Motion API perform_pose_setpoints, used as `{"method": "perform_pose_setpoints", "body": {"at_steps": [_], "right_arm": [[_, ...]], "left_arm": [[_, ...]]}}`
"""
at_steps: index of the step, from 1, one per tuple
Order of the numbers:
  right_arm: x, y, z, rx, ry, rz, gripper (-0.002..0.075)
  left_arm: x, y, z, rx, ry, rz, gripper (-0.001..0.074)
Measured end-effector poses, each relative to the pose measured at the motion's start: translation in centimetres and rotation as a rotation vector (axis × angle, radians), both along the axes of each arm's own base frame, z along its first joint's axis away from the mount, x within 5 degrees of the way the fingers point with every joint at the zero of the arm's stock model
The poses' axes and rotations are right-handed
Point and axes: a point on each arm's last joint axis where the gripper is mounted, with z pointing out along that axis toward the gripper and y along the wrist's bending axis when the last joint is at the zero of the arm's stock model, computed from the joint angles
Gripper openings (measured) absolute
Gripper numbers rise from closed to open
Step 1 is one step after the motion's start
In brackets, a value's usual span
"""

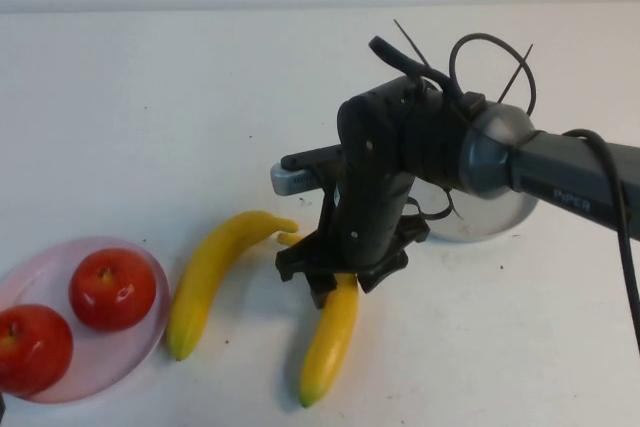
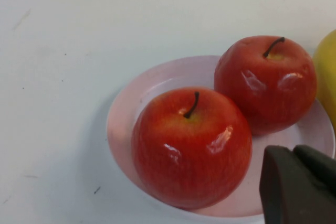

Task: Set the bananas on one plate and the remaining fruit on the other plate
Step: Put another type of fruit in the right plate

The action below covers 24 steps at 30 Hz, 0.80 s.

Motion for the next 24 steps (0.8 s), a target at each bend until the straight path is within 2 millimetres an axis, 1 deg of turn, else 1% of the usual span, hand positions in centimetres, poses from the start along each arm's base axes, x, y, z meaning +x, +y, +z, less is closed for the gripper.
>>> {"method": "perform_pose_setpoints", "body": {"at_steps": [4,7,12,13,15,17,18,20,21,24], "right_arm": [[0.2,0.0,-1.0,-0.027,0.010,0.005,0.0356],[0.2,0.0,-1.1,-0.033,0.012,0.006,0.0314],[-0.2,-0.4,-0.8,-0.066,0.043,0.013,0.0308],[-0.3,-0.5,-0.6,-0.077,0.045,0.016,0.0308],[-0.2,-1.2,0.6,-0.083,0.025,0.012,0.0308],[0.2,-2.3,2.3,-0.070,-0.015,-0.005,0.0307],[0.7,-3.2,3.4,-0.058,-0.052,-0.024,0.0307],[1.9,-4.8,4.9,-0.041,-0.114,-0.065,0.0307],[2.7,-5.9,5.4,-0.038,-0.147,-0.090,0.0307],[5.3,-8.8,5.9,-0.039,-0.196,-0.173,0.0307]], "left_arm": [[0.0,0.0,0.0,0.000,0.000,0.000,-0.0003],[0.0,0.0,0.0,0.000,0.000,0.000,-0.0003],[0.0,0.0,0.0,0.000,0.000,0.000,-0.0003],[0.0,0.0,0.0,0.000,0.000,0.000,-0.0003],[0.0,0.0,0.0,0.000,0.000,0.000,-0.0003],[0.0,0.0,0.0,0.000,0.000,0.000,-0.0003],[0.0,0.0,0.0,0.000,0.000,0.000,-0.0003],[0.0,0.0,0.0,0.000,0.000,0.000,-0.0003],[0.0,0.0,0.0,0.000,0.000,0.000,-0.0003],[0.0,0.0,0.0,0.000,0.000,0.000,-0.0003]]}}
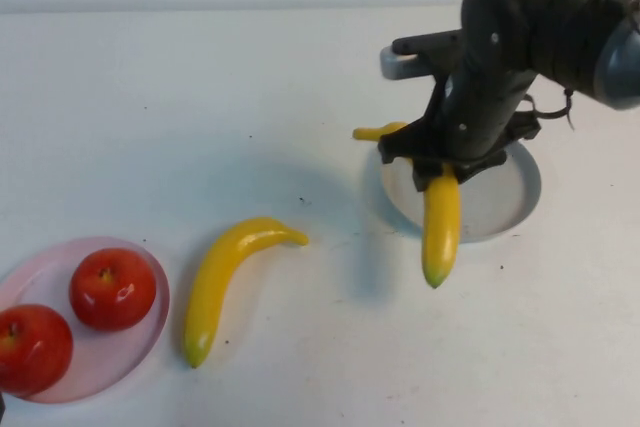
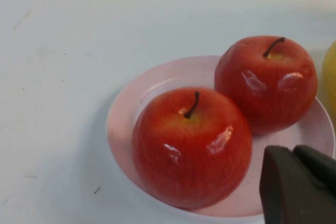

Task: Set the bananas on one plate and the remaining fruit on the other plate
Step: Put another type of fruit in the right plate

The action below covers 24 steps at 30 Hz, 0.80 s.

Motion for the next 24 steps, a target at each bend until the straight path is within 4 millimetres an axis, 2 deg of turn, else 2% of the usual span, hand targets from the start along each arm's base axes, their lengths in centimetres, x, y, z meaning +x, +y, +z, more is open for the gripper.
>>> {"method": "perform_pose_setpoints", "body": {"at_steps": [3,9,16,24], "right_arm": [[2.6,-2.6,-0.5,0.001,-0.022,-0.079,0.0307],[6.6,-5.0,-2.2,0.004,-0.021,-0.155,0.0307],[8.9,-6.1,-3.3,-0.018,0.030,-0.176,0.0307],[10.0,-7.2,-4.9,-0.032,0.073,-0.204,0.0306]], "left_arm": [[0.0,0.0,0.0,0.000,0.000,0.000,-0.0003],[0.0,0.0,0.0,0.000,0.000,0.000,-0.0003],[0.0,0.0,0.0,0.000,0.000,0.000,-0.0003],[0.0,0.0,0.0,0.000,0.000,0.000,-0.0003]]}}
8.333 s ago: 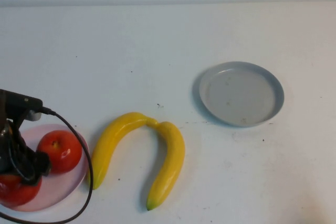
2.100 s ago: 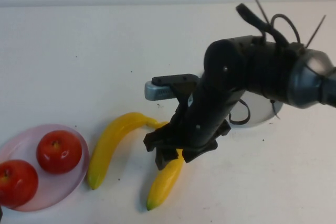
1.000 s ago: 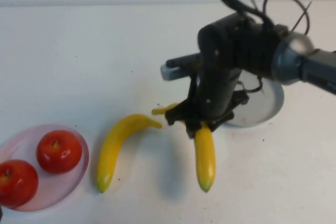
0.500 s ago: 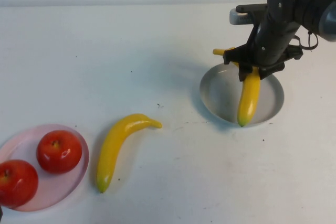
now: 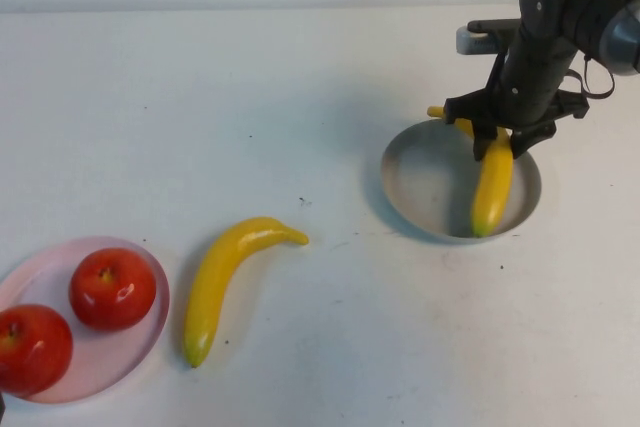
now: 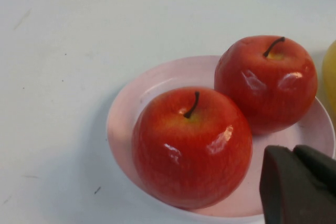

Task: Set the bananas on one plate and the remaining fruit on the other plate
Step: Put another type of fruit in the right plate

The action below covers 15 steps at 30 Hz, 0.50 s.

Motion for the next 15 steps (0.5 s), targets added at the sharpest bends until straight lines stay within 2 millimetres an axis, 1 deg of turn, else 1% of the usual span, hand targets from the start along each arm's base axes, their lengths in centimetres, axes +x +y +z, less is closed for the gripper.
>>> {"method": "perform_pose_setpoints", "body": {"at_steps": [3,8,15], "right_arm": [[0.22,-0.44,-0.51,-0.003,0.010,-0.010,0.0306],[0.28,-0.40,-0.66,-0.002,0.013,-0.010,0.0308],[0.28,-0.40,-0.76,-0.003,0.016,-0.008,0.0431]], "left_arm": [[0.00,0.00,0.00,0.000,0.000,0.000,-0.0003],[0.00,0.01,0.00,0.002,0.000,0.000,-0.0003],[0.00,0.01,0.00,0.002,0.000,0.000,-0.0003]]}}
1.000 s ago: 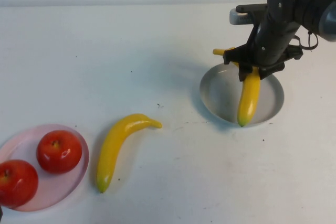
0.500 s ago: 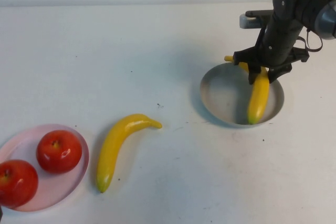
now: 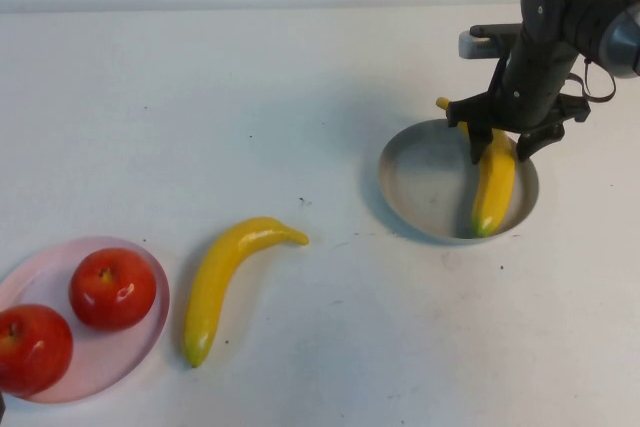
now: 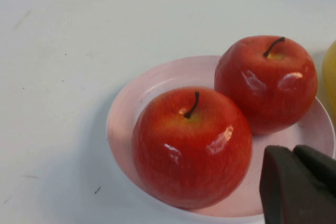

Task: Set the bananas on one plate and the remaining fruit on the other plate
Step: Put another type of fruit in the right plate

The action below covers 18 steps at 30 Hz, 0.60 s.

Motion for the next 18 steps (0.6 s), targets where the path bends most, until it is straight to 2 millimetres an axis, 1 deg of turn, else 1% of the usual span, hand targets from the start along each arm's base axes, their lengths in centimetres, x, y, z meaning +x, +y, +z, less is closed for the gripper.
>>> {"method": "perform_pose_setpoints", "body": {"at_steps": [3,5,7,10,12,13,16,18], "right_arm": [[0.0,0.1,0.0,0.006,0.002,-0.001,0.0445],[-0.2,0.2,0.5,0.030,0.000,-0.004,0.0449],[-0.4,0.5,1.4,0.072,-0.007,-0.008,0.0451],[-1.0,1.4,3.4,0.172,-0.021,0.012,0.0451],[-1.8,2.8,4.6,0.224,-0.033,0.061,0.0449],[-2.3,3.9,5.1,0.241,-0.035,0.086,0.0449],[-4.3,8.0,5.7,0.270,-0.028,0.188,0.0448],[-6.3,11.5,5.7,0.277,-0.015,0.271,0.0448]], "left_arm": [[0.0,0.0,0.0,0.000,0.000,0.000,-0.0003],[0.0,0.0,0.0,0.000,0.000,0.000,-0.0003],[0.0,0.0,0.0,0.000,0.000,0.000,-0.0003],[0.0,0.0,0.0,0.000,0.000,0.000,-0.0003],[0.0,0.0,0.0,0.000,0.000,0.000,-0.0003],[0.0,0.0,0.0,0.000,0.000,0.000,-0.0003],[0.0,0.0,0.0,0.000,0.000,0.000,-0.0003],[0.0,0.0,0.0,0.000,0.000,0.000,-0.0003]]}}
